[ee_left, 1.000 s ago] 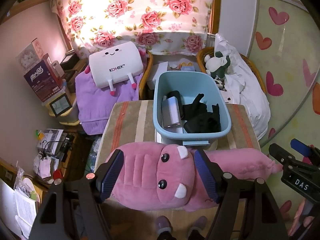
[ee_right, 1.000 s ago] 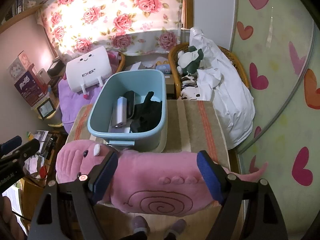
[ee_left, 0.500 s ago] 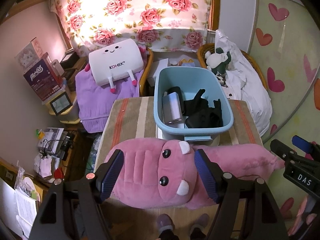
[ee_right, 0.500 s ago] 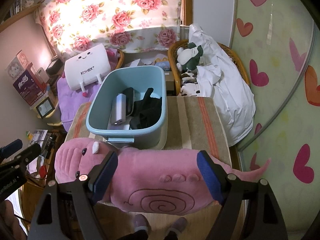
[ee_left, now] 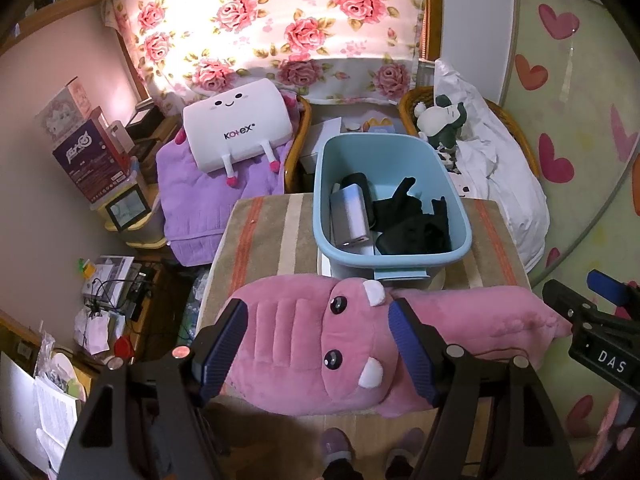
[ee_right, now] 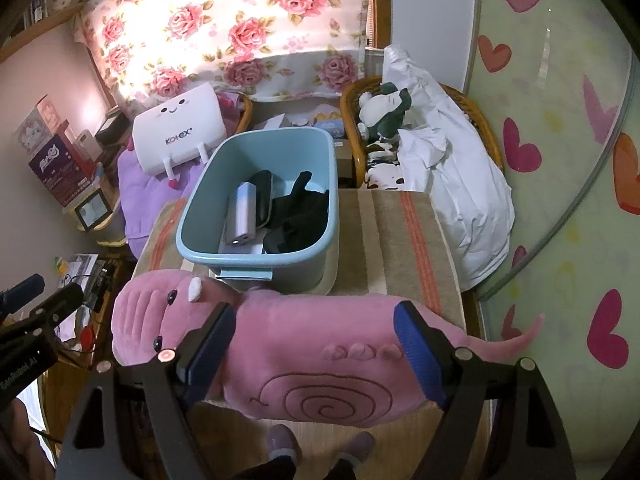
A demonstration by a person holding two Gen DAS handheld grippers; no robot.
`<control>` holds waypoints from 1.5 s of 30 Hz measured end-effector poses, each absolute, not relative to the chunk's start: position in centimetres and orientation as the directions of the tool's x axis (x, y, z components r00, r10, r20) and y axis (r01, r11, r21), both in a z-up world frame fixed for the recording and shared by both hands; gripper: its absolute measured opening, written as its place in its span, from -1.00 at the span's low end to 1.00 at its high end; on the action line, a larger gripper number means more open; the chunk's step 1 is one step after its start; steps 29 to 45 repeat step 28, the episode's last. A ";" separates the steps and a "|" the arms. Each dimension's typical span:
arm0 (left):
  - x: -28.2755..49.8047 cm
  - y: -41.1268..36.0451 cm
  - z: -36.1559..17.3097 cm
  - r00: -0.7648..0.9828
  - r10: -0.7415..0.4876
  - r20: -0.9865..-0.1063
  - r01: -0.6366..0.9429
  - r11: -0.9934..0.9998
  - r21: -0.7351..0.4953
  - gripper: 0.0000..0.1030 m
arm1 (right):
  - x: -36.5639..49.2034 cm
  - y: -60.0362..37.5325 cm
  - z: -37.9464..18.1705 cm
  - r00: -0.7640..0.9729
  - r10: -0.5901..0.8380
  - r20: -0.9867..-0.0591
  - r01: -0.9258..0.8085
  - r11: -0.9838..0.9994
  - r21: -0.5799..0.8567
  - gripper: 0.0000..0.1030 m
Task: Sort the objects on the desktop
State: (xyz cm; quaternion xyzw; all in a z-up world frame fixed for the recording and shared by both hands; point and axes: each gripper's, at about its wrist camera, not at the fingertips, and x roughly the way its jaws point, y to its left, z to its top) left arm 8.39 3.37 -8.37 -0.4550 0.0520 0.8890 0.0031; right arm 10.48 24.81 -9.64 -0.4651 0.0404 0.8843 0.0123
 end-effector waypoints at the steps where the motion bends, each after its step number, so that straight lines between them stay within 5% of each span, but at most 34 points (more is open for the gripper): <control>1: 8.4 3.4 -8.3 -0.586 -0.045 -0.809 -0.052 -0.994 0.093 0.49 | 10.5 24.8 -9.6 -0.566 -0.015 -0.824 -0.059 -0.996 0.060 0.65; 45: 8.2 4.0 -7.2 -0.593 -0.034 -0.804 -0.055 -0.995 0.083 0.49 | 10.7 25.2 -9.1 -0.566 -0.003 -0.824 -0.072 -0.996 0.053 0.65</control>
